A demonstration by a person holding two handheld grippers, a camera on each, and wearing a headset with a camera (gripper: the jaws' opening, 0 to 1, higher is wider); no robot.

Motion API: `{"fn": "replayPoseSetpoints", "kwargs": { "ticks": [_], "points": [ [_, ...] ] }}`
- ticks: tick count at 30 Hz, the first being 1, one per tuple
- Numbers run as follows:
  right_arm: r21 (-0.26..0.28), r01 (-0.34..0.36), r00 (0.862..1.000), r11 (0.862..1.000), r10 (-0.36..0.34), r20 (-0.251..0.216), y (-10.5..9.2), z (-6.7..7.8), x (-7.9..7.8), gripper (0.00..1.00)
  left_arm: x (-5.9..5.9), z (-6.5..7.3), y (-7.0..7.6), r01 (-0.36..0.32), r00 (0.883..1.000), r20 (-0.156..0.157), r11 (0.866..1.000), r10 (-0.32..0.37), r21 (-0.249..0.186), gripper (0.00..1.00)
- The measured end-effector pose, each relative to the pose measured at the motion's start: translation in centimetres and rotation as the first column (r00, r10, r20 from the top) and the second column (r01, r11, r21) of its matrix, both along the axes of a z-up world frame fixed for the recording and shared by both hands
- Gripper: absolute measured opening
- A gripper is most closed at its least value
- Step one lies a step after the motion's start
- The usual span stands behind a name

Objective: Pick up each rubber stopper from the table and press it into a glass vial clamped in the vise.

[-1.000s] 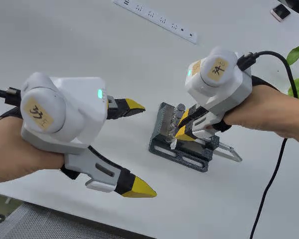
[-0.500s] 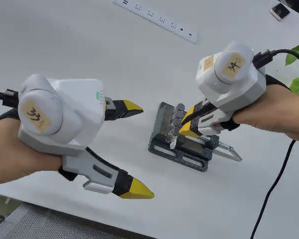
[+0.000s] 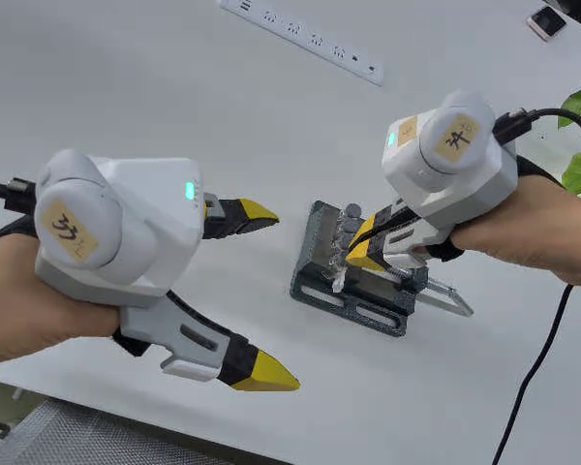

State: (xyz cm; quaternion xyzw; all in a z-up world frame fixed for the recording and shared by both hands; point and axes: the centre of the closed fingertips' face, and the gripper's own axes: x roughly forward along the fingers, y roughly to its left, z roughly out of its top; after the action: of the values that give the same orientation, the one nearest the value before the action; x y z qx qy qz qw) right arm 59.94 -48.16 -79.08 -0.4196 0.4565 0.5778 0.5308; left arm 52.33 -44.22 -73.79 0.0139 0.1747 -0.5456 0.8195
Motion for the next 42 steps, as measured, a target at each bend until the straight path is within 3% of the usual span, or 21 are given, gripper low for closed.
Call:
{"fn": "replayPoseSetpoints", "kwargs": {
  "ticks": [16, 30, 42],
  "points": [
    [-0.009, 0.001, 1.000, 1.000, -0.001, -0.013, -0.14, -0.55, -0.01, 0.01, -0.02, -0.07, -0.02, -0.004, 1.000, -0.010, 1.000, 0.004, -0.005, 0.88],
    [-0.006, 0.042, 0.997, 0.999, -0.043, -0.069, -0.35, -0.62, 0.40, 0.01, 0.03, -0.12, -0.08, -0.007, 1.000, -0.011, 1.000, 0.007, -0.007, 0.87],
    [-0.032, 0.017, 0.998, 0.999, -0.019, -0.055, -0.13, -0.69, 0.15, 0.01, 0.09, -0.14, -0.01, -0.012, 1.000, -0.012, 1.000, 0.012, -0.013, 0.87]
  ]
}}
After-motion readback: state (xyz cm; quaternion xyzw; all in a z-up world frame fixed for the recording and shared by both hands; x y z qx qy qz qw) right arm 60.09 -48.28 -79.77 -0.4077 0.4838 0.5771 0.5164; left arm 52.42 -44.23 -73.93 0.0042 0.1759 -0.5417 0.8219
